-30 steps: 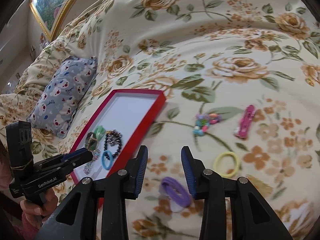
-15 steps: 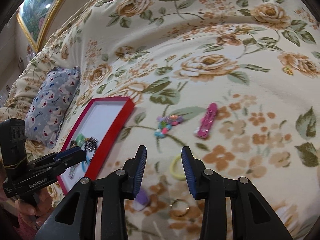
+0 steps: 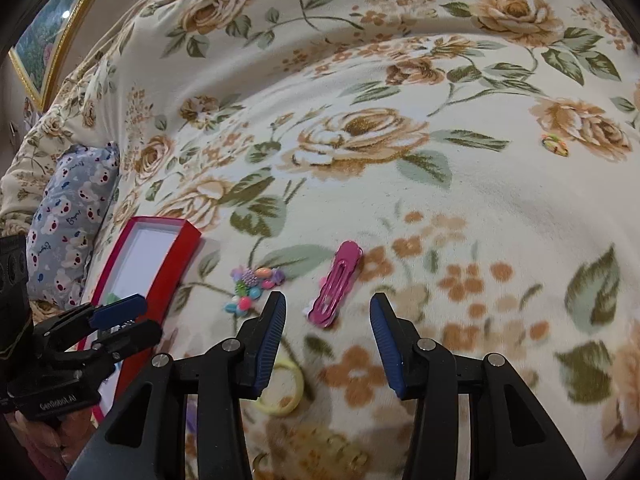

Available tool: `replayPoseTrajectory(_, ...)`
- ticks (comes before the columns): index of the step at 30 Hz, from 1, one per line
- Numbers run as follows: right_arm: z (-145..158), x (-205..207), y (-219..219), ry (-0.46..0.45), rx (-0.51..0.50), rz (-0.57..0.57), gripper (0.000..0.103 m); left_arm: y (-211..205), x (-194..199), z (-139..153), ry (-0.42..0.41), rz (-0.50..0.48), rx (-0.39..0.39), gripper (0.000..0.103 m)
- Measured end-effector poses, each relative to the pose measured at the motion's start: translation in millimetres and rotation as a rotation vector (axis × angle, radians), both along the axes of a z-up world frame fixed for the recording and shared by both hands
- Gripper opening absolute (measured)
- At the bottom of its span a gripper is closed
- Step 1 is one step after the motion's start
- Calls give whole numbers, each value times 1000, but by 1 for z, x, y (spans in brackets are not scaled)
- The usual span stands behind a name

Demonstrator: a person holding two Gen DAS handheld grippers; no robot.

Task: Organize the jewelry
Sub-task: 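Grasp the colorful beaded hair tie with the left tool while the right tool grasps the pink clip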

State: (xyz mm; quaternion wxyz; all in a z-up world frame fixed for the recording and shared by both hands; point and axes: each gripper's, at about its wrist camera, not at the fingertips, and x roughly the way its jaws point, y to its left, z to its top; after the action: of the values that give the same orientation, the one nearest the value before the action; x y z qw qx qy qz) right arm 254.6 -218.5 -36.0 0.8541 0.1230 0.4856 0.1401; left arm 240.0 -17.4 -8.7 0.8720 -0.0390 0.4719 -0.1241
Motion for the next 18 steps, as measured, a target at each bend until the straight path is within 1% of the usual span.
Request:
replayPoseTrajectory(8, -12, 17, 5, 19, -29, 28, 45, -26, 42, -23, 32, -33, 35, 53)
replayPoseTrajectory(16, -17, 22, -7, 29, -7, 9, 45, -41, 71, -45, 66, -33, 69, 51)
replayPoseTrajectory(17, -17, 23, -6, 29, -8, 10, 45, -43, 73, -48, 70, -38, 72, 45)
replayPoseTrajectory(18, -17, 22, -5, 29, -8, 14, 45, -46, 74, -51, 76, -47, 74, 34)
